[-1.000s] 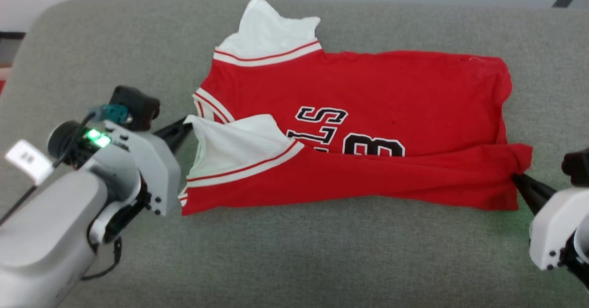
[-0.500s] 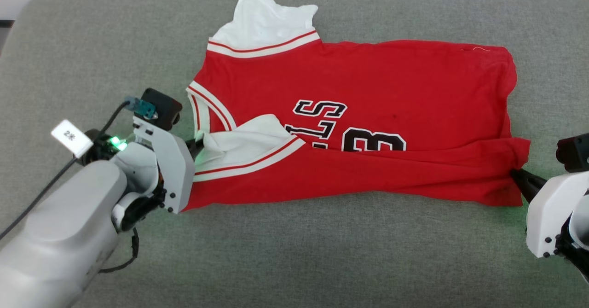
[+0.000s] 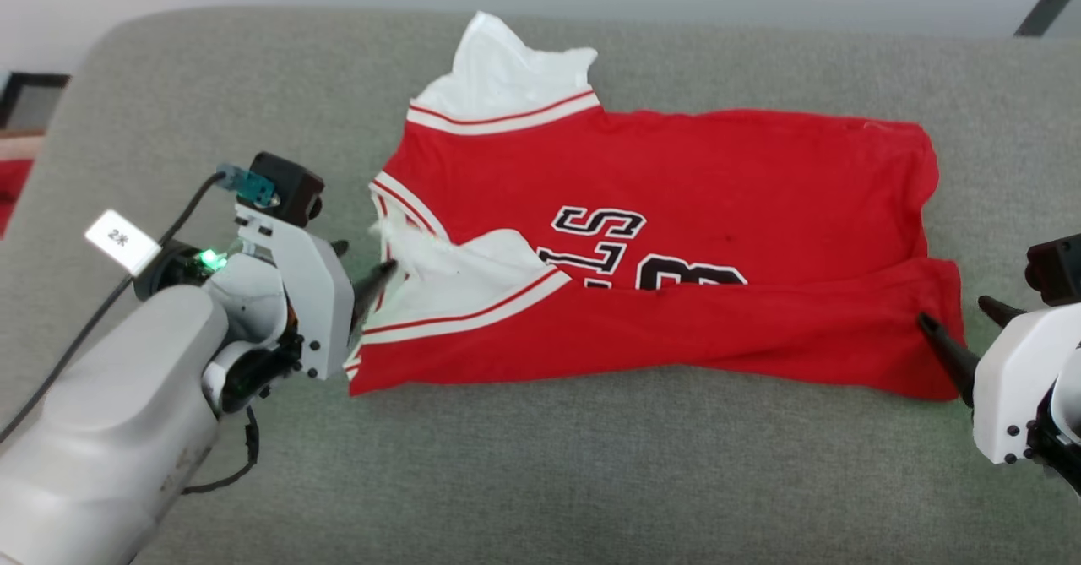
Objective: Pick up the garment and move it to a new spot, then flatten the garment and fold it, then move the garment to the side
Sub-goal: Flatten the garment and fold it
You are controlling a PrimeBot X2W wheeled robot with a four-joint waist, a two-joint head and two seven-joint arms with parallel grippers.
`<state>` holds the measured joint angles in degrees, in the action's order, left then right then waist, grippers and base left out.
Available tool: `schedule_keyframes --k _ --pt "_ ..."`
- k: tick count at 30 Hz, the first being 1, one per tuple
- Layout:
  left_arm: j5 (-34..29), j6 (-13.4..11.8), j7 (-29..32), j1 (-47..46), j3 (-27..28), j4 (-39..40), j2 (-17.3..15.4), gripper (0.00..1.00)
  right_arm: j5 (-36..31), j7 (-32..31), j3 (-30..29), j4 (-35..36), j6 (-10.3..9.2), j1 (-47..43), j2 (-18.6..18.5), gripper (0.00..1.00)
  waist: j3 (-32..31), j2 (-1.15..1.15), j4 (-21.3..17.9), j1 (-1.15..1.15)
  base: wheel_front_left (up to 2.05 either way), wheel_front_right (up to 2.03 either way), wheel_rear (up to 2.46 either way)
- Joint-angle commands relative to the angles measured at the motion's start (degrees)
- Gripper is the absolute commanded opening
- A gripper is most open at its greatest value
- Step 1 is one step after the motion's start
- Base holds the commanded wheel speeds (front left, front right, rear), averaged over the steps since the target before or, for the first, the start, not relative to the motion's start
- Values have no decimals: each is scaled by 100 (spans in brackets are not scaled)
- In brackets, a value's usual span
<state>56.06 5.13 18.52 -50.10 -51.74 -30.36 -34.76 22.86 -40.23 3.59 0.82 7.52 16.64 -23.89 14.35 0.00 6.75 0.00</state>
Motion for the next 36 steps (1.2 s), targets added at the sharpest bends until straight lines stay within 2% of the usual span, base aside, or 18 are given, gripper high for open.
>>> schedule_keyframes --k 1,9,18,27,36 --pt "3 10 -37 71 17 13 -24 100 13 40 -47 8 -7 -62 -11 100 -140 0 75 0 0 0 0" --pt "55 -210 -259 293 116 302 -137 100 41 241 -161 157 -7 -287 21 100 -525 0 235 0 0 0 0" --pt "220 -592 -401 735 281 1161 -455 100 -84 962 -447 644 -7 -773 213 100 -776 0 256 0 0 0 0" --pt "570 -1077 229 1081 310 1789 -847 100 -336 1344 -815 1161 -7 -1340 710 100 -769 0 -55 0 0 0 0" --pt "937 -1184 953 1104 244 1731 -950 100 -541 1785 -851 1467 -7 -1495 977 100 -450 0 -506 0 0 0 0"
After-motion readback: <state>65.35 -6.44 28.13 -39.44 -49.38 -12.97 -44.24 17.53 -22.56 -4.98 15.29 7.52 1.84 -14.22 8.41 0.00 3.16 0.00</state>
